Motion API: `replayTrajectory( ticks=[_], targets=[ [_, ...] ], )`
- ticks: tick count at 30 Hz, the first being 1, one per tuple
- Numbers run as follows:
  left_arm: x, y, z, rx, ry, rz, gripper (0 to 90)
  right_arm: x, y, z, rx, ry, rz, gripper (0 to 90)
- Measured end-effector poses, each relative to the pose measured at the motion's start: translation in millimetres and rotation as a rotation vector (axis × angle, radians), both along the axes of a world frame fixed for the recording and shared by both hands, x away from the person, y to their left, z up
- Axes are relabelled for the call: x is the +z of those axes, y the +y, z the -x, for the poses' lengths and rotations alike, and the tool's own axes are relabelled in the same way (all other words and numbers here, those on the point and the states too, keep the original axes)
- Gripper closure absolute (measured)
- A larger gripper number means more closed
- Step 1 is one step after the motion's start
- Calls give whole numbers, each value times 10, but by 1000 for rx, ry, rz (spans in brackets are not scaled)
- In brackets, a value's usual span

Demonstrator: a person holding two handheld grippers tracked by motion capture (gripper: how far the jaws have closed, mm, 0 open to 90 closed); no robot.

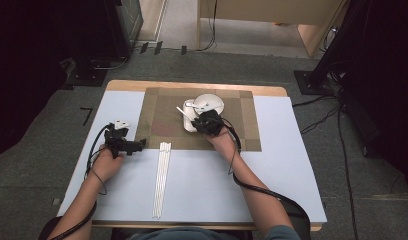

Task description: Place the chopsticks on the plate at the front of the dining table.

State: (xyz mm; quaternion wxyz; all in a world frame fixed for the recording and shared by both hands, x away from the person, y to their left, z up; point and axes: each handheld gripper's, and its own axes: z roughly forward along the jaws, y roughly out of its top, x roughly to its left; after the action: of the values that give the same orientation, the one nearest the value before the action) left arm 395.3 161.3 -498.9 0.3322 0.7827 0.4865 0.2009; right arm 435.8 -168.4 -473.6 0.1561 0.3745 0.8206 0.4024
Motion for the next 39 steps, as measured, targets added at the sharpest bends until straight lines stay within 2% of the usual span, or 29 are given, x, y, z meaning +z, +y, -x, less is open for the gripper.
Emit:
replayTrajectory(
  ticks=[12,17,20,26,39],
  targets=[
    [0,1,0,0,1,1,11,49,8,28,9,3,-20,691],
    [0,1,-1,0,2,1,11,54,22,51,13,18,-54,568],
    [0,1,-2,0,2,2,11,49,65,79,21,16,-52,475],
    [1,1,-3,-1,4,2,11,69,99,131,41,33,-73,415],
    [3,1,-2,-1,6,1,11,105,151,229,62,41,-72,396]
  ],
)
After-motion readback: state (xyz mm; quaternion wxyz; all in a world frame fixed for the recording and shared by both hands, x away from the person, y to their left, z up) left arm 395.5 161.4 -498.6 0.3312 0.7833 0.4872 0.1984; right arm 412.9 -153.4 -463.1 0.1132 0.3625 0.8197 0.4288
